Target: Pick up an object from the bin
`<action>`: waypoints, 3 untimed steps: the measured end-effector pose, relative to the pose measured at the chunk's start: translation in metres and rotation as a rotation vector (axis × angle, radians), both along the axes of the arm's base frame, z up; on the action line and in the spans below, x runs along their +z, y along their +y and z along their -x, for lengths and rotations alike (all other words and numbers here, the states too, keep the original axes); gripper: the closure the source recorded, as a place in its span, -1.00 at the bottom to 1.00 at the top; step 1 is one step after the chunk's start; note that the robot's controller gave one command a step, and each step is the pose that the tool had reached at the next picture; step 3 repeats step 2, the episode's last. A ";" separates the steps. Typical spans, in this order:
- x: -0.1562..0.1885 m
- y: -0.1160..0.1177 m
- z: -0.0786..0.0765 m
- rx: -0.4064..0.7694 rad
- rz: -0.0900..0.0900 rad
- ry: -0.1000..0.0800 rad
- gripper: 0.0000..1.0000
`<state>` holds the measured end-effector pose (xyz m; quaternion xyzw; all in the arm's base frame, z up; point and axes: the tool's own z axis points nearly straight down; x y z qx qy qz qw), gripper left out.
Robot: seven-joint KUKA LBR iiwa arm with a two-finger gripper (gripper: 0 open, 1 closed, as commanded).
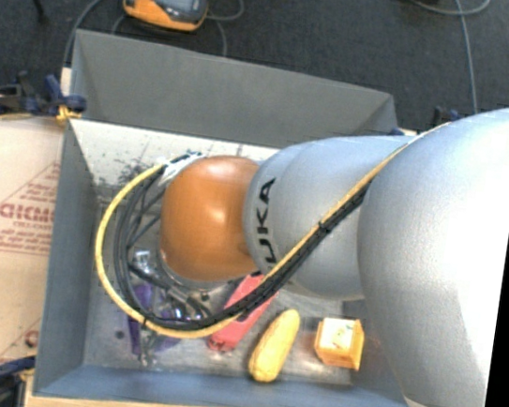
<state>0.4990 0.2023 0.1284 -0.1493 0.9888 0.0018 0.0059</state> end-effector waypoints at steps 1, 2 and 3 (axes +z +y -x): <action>0.027 -0.010 0.011 0.002 0.009 0.020 1.00; 0.099 -0.006 -0.004 -0.006 0.006 0.011 1.00; 0.099 -0.006 -0.004 -0.006 0.006 0.011 1.00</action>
Offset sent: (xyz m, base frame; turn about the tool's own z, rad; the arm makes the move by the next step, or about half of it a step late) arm 0.0110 -0.0023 0.1269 0.0063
